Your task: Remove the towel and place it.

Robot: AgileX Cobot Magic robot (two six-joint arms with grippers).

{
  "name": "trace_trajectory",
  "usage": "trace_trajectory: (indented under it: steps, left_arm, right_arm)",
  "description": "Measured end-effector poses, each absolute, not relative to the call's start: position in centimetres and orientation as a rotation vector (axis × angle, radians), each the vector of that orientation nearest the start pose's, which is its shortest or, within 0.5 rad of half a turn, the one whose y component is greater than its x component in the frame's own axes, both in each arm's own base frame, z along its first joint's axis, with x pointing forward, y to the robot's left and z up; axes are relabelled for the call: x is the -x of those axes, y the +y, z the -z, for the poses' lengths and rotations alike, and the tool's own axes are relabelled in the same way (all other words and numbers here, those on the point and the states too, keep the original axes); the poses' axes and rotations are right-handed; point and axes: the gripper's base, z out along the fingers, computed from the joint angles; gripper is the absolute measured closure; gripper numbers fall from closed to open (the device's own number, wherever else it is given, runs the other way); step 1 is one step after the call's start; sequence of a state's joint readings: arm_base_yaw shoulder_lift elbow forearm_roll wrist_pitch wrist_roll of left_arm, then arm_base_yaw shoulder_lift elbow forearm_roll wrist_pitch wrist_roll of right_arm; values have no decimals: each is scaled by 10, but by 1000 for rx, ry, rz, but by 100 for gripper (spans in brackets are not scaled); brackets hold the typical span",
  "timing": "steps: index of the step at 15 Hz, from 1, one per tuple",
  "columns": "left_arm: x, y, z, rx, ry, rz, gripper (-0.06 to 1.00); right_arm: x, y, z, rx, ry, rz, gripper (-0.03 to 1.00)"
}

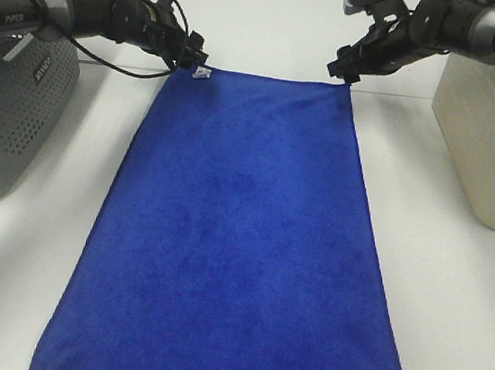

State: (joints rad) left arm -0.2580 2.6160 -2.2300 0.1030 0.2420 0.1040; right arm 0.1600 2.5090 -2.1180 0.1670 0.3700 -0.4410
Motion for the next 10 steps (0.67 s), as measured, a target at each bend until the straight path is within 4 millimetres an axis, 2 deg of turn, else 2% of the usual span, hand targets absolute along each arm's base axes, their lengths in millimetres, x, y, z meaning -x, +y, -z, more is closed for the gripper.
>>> trace_trajectory:
  steps: [3, 4, 8, 10]
  left_arm:
    - [-553, -141, -168, -485, 2263, -24, 16]
    - [-549, -140, -174, -485, 2296, -24, 16]
    - [-503, -129, -249, -455, 2558, 10, 16]
    - [-482, -124, -288, -408, 2591, 18, 16]
  right_arm:
    - [-533, 100, -195, 561, 2351, -142, 24]
    - [-527, 101, -203, 569, 2384, -174, 24]
    - [-481, 102, -273, 570, 2553, -334, 24]
    - [-459, 99, -310, 559, 2567, -356, 24]
